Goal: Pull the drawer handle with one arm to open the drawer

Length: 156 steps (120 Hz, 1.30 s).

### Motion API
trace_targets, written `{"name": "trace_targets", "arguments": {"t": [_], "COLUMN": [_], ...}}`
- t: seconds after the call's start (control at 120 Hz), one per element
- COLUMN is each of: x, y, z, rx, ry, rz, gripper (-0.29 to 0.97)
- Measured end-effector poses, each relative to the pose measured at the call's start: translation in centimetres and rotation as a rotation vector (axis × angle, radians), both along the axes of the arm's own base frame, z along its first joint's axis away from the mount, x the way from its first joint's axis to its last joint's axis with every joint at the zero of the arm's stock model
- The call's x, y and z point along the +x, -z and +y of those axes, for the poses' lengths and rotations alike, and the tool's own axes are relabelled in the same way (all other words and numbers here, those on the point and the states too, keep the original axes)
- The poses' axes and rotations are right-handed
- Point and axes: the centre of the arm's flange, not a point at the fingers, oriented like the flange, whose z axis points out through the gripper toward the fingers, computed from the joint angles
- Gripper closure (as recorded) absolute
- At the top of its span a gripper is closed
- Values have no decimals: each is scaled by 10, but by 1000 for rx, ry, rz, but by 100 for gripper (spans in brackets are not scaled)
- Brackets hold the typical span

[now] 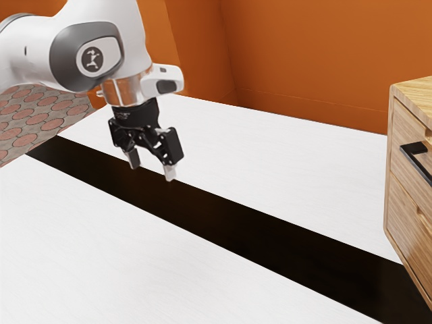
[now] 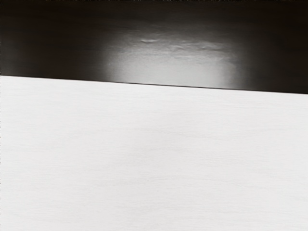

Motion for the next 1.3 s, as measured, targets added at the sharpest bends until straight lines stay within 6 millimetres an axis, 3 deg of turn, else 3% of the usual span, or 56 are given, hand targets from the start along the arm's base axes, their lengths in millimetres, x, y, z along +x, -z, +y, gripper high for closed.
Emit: {"name": "trace_targets", "arguments": {"t": [0.217, 0.25, 0.308, 0.342, 0.367, 0.408, 0.467, 0.55, 0.833, 0.925, 1.05, 1.1, 1.3], "x": [-1, -13, -51, -64, -68, -69, -63, -44, -12, -15, -33, -39, -46], "y": [-1, -23, -87, -105, -111, -116, -111, -97, -76, -82, -92, -87, -53], "z": [13, 14, 19, 19, 7, -31, -74, -104, -131, -151, -197, -210, -217], "rx": [-9, -13, -18, -20, -22, -29, -44, -95, -199, -227, -271, -282, -339], "ry": [-26, -29, -69, -111, -137, -167, -226, -350, -755, -822, -853, -869, -993], "rz": [-5, -46, -172, -209, -221, -234, -243, -244, -268, -285, -299, -299, -334], "gripper": [0, 0, 0, 0, 0, 0, 0, 0, 0, 0, 0, 0, 0]}}
